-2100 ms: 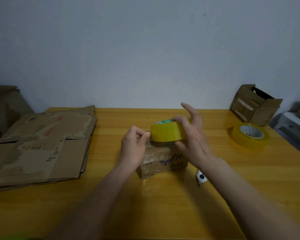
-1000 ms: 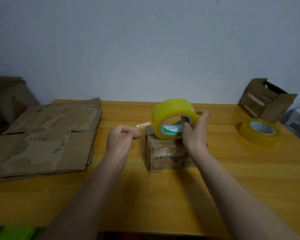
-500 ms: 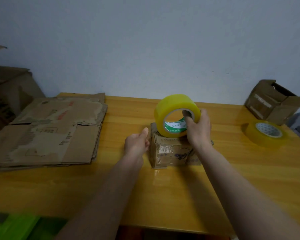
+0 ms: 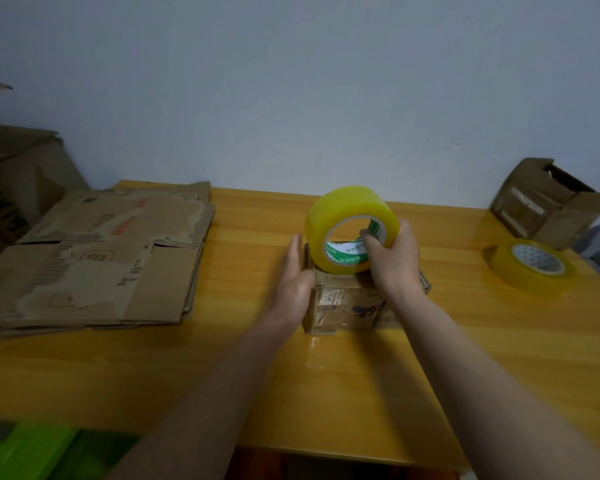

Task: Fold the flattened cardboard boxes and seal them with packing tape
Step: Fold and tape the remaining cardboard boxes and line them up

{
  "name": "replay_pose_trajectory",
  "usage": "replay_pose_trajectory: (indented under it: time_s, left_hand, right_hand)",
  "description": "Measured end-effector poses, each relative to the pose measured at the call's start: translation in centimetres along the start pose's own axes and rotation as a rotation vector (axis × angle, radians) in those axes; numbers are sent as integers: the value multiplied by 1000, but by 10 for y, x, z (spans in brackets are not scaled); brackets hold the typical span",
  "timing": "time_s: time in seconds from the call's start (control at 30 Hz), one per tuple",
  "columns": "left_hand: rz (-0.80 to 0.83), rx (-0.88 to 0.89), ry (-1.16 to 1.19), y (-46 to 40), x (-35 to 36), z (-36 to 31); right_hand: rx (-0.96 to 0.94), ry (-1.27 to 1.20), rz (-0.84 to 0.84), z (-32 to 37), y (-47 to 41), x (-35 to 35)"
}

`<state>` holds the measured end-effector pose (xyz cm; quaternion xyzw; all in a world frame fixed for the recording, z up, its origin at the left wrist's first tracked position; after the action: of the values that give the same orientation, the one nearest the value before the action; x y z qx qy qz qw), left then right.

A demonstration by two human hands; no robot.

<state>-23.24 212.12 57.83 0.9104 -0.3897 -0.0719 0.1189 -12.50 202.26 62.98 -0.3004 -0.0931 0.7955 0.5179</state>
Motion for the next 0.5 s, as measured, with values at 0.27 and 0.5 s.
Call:
replay_pose_trajectory:
  time_s: [0.27, 0.5]
  left_hand:
    - [106, 165, -551, 2, -5, -13]
    - [72, 154, -751, -9, -10, -9]
  right_hand:
    - [10, 8, 16, -4, -2, 0]
    - [-65, -25, 32, 0, -6, -13]
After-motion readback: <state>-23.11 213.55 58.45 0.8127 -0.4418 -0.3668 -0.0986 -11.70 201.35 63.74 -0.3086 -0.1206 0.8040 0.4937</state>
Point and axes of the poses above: each hand's wrist, its own y-axis away from the middle knuckle, its own x-axis out of the palm, z = x × y, the point moved 1 cm from there along -y, towards the middle knuckle, and after that the axes turned 14 degrees about -x, right-handed, at the moved point
